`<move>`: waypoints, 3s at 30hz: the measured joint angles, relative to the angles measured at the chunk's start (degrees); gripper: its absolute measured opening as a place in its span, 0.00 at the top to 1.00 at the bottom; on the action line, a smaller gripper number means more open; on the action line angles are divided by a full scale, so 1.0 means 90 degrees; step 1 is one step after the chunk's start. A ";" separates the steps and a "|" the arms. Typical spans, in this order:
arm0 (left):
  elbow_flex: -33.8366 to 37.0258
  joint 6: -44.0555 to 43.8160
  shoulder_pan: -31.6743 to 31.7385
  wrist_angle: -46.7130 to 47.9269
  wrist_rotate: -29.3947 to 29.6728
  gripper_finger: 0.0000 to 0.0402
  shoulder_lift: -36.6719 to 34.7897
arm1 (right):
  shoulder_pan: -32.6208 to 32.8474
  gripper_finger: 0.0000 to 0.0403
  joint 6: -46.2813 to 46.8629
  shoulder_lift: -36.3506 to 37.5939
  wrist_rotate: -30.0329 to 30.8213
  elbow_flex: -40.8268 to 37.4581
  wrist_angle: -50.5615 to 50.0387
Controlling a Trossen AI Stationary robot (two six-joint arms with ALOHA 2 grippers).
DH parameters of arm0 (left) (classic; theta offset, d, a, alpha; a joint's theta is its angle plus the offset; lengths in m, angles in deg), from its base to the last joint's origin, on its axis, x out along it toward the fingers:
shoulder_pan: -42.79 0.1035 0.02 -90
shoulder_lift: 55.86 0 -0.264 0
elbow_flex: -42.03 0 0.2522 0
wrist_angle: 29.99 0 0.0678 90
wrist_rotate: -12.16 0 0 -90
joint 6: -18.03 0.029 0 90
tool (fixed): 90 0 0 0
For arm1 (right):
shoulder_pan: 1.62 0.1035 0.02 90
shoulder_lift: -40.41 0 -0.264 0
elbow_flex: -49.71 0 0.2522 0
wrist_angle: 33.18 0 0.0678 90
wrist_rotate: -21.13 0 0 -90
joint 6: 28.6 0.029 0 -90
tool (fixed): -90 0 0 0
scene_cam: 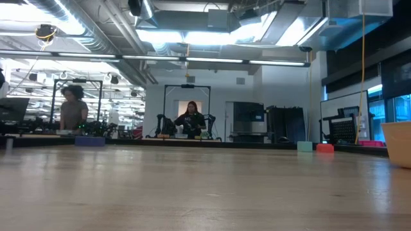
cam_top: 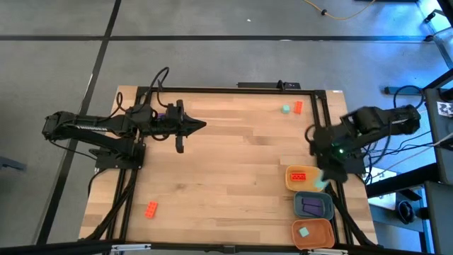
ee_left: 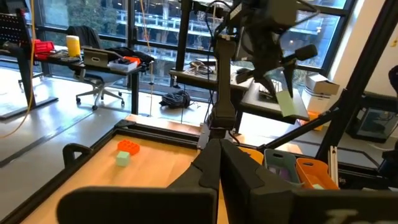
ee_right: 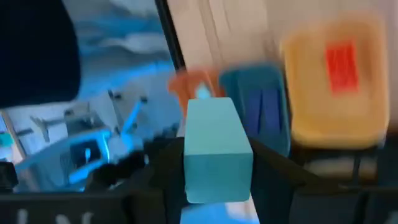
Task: Sort & place blocks by color
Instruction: Put the bottom light blue block into the orange bin
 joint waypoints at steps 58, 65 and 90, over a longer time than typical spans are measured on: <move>0.0001 0.0005 0.0321 0.0003 0.0163 1.00 -0.0509 | 0.5407 0.64 0.2621 -0.5422 0.2411 -0.0010 0.2768; 0.0001 0.0022 0.0321 0.0004 0.0165 1.00 -0.0509 | 0.5407 0.64 0.2629 -0.5422 0.2398 -0.0010 0.2764; 0.0001 0.0024 0.0321 0.0000 0.0168 1.00 -0.0506 | 0.5407 0.43 0.2961 -0.5468 0.2441 -0.0311 0.2982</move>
